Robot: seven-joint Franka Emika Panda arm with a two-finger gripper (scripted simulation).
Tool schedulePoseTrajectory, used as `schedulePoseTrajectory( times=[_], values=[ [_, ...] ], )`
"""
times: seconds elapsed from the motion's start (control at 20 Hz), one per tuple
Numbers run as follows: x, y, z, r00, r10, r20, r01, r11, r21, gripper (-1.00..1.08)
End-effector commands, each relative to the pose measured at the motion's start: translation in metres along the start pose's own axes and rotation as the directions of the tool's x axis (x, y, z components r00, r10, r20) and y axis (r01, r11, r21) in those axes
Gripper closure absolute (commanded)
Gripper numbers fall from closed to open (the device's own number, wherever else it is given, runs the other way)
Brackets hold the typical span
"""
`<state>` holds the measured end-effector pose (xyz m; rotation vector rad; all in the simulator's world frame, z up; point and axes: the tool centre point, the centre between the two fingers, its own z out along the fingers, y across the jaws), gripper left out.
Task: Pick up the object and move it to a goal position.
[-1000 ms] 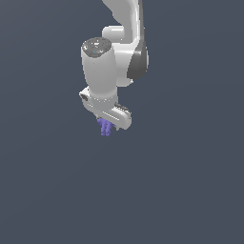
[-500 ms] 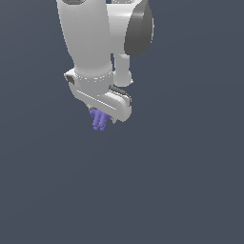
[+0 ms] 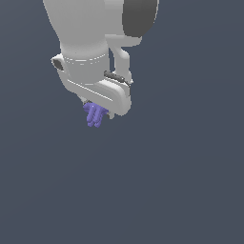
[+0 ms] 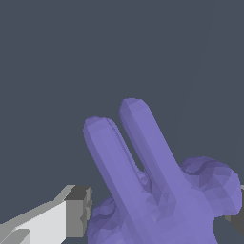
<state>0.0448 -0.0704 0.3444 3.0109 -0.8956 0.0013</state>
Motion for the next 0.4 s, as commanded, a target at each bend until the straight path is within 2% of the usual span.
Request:
schedulePoseTrajectory(
  times=[0.0,0.35],
  values=[
    [0.0029,-0.0013,-0.0064,1.000,0.000,0.001,0.000,1.000,0.000,1.08],
    [0.0061,-0.0027,-0.0125,1.000,0.000,0.001,0.000,1.000,0.000,1.08]
  ],
)
